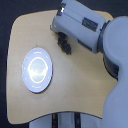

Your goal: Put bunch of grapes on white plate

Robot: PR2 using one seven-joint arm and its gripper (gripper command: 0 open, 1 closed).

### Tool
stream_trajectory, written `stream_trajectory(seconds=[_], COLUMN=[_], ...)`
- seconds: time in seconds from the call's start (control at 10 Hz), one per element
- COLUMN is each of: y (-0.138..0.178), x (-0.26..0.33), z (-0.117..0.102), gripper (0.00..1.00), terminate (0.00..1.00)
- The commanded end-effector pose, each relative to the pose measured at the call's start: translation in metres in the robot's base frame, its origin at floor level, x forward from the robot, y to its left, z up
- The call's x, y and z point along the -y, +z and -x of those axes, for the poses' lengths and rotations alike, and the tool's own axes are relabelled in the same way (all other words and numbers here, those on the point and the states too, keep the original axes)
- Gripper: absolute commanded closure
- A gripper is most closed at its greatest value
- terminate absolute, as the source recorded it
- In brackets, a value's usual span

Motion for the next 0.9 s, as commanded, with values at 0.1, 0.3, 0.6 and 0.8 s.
stream_trajectory(seconds=[0.1, 0.3, 0.6, 0.8], y=[0.0068, 0.0057, 0.0059, 0.0079], x=[0.0182, 0.0176, 0.0162, 0.0148], z=[-0.0029, -0.0018, -0.0028, -0.0036], gripper=[1.00, 1.00, 1.00, 1.00], terminate=[0.00, 0.00, 0.00, 0.00])
